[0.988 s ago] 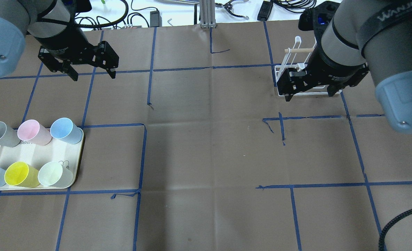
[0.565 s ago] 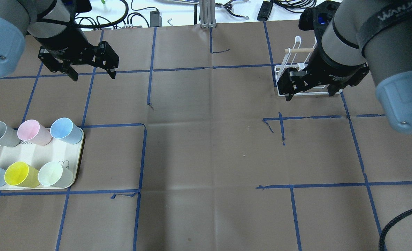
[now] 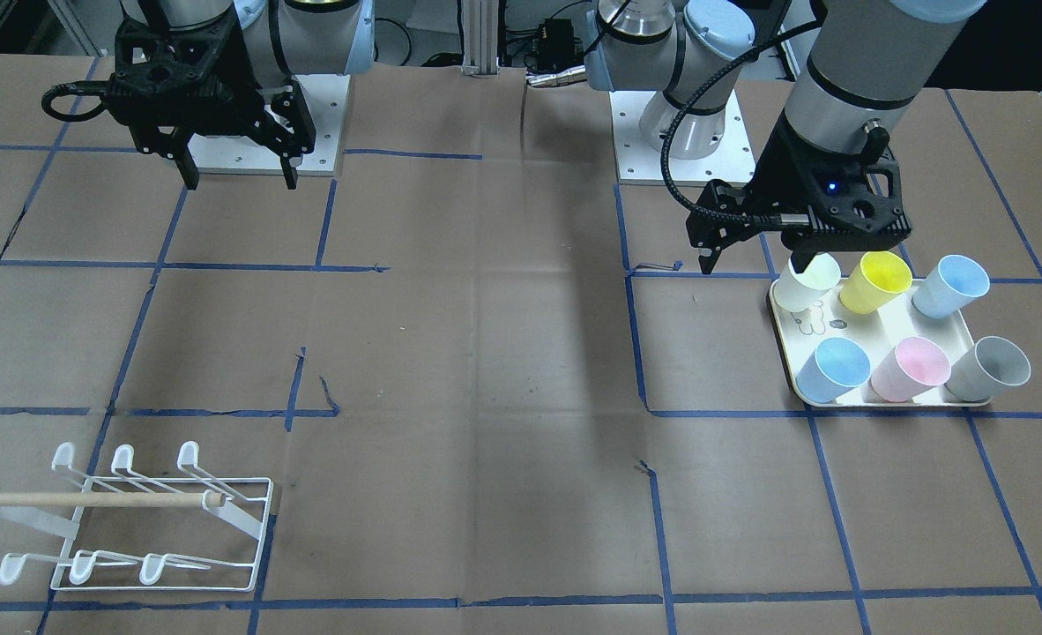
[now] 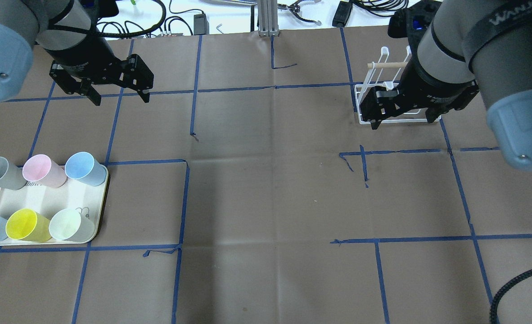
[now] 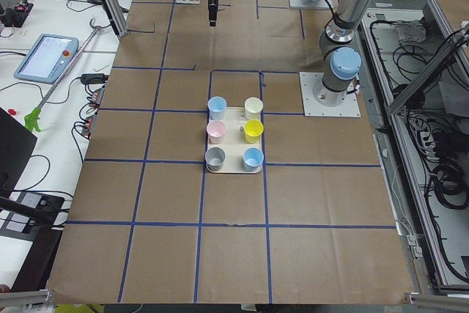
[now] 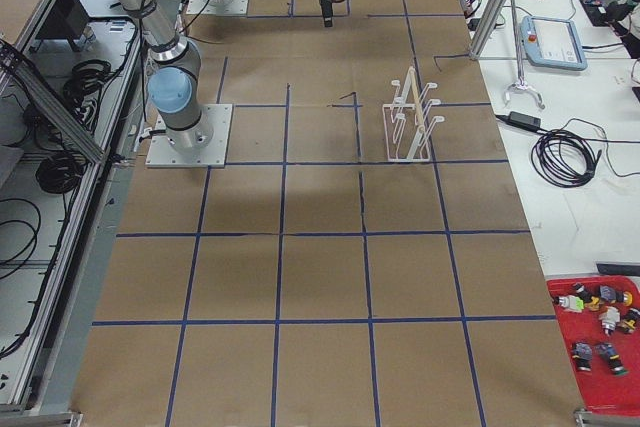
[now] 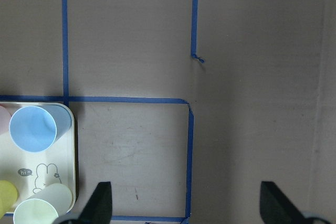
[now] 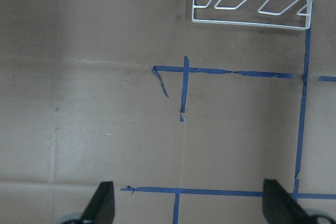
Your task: Transfer IKEA cup to right arm and place on rack
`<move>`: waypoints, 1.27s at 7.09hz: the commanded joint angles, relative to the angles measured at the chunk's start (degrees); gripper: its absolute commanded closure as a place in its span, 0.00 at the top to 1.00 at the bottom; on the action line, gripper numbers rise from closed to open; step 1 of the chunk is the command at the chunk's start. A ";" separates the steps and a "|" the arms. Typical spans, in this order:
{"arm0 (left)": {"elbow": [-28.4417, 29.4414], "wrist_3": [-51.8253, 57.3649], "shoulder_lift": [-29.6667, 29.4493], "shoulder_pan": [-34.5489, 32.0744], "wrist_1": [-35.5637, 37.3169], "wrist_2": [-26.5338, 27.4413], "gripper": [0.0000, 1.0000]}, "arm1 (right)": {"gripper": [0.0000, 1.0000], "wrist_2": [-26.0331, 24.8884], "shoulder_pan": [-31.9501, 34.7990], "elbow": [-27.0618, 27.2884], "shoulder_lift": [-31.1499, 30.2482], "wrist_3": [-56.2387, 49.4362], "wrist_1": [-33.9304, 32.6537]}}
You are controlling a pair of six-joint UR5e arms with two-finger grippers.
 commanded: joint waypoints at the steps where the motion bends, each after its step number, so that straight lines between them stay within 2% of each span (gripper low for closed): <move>1: -0.69 0.58 0.16 0.09 0.17 0.09 1.00 | 1.00 -0.07 -0.03 0.08 0.01 0.00 0.08; 4: -2.62 5.56 1.30 1.14 0.35 0.61 1.00 | 1.00 -0.07 -0.03 0.08 0.01 0.00 0.08; 5: -4.89 6.46 1.91 2.01 0.61 0.62 1.00 | 1.00 -0.07 -0.03 0.08 0.01 0.00 0.17; 7: -10.16 11.54 2.27 8.75 6.91 0.70 1.00 | 1.00 -0.07 0.06 0.00 -0.08 0.00 0.08; 9: -15.08 18.39 4.11 18.40 9.40 0.44 0.99 | 1.00 -0.07 0.06 0.08 0.01 0.00 0.08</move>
